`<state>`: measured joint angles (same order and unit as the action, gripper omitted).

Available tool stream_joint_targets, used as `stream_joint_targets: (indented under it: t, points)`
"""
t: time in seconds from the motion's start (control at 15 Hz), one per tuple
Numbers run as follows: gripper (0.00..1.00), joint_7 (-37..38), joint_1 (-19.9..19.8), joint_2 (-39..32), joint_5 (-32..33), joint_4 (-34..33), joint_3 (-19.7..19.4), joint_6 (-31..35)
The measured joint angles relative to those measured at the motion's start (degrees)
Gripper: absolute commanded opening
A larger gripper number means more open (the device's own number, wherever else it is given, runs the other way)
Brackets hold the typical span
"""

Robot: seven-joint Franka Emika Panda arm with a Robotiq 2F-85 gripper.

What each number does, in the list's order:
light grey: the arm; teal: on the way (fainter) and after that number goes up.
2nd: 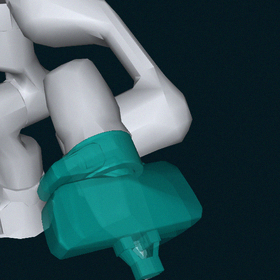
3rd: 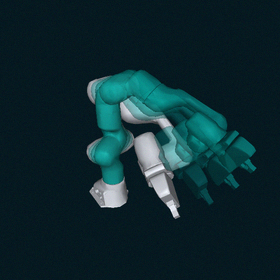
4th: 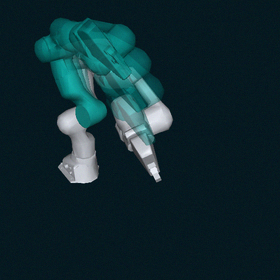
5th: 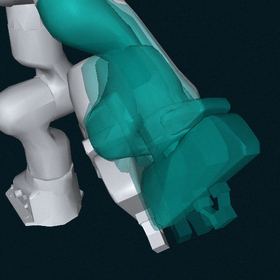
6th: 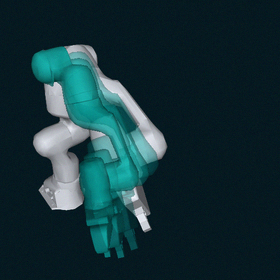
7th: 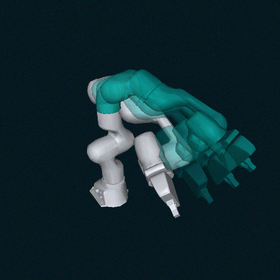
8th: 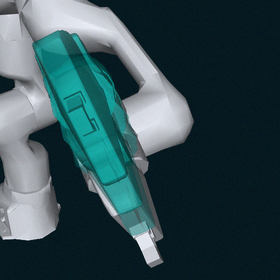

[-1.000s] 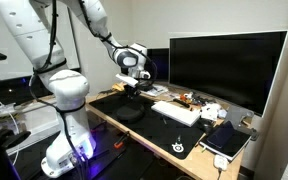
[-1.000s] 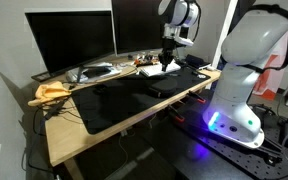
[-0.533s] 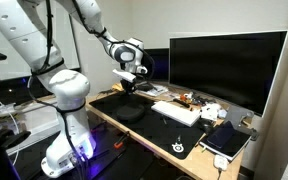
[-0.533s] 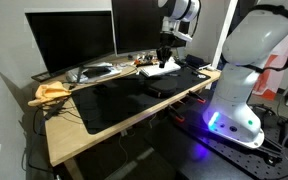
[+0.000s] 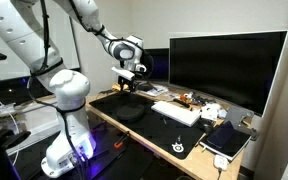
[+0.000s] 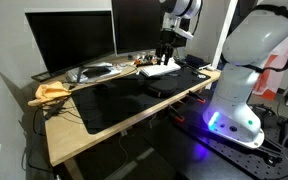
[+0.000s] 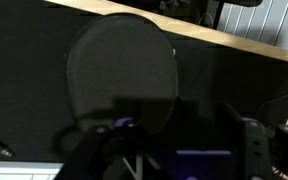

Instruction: Close the headphones case.

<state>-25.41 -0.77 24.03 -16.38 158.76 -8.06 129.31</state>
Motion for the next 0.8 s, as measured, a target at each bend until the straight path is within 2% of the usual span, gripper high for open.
stream_joint_targets:
  t: [0.4,0.8]
  points:
    - [1.0,1.4,0.0,2.1,0.2,0.0,0.0,-0.8]
    - [1.0,8.4,-0.1,5.7,3.2,0.0,0.9,-0.8]
